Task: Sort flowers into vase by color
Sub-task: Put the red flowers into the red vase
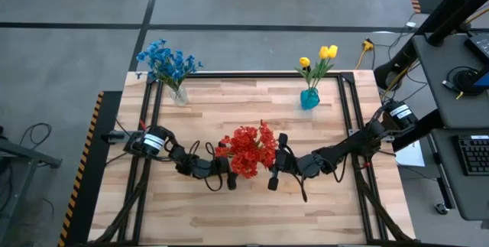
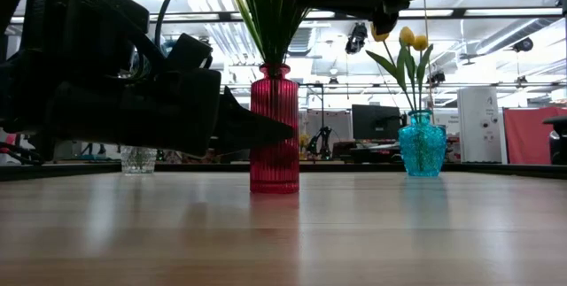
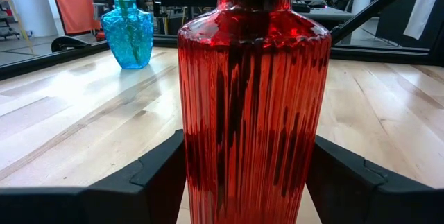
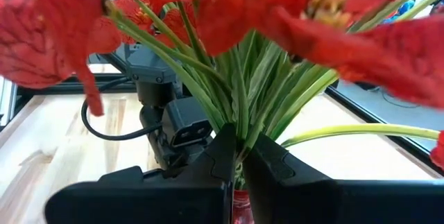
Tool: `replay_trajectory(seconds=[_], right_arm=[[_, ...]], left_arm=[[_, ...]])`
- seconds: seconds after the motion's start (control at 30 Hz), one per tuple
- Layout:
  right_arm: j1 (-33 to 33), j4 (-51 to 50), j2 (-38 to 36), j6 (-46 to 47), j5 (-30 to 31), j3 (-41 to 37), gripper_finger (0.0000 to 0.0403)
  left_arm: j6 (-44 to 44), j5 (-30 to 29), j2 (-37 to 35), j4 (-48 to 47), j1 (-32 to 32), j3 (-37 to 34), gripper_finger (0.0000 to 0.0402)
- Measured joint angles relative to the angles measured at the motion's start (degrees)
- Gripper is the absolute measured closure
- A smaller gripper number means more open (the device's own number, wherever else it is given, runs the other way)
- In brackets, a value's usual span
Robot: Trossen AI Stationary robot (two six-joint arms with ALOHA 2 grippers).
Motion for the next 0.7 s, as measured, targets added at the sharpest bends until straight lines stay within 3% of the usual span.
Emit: replay_trajectory(seconds=[0.43,0.7], right_arm=[[1.3,-2.3,-1.3,-0.7,0.6,0.0,0.0385],[1.3,-2.5,-1.5,0.6,2.2,0.0,0.0288]], left_arm=[[0.0,0.0,0.0,0.0,0.0,0.0,0.0168],[0.0,0.0,0.0,0.0,0.0,0.0,0.0168]])
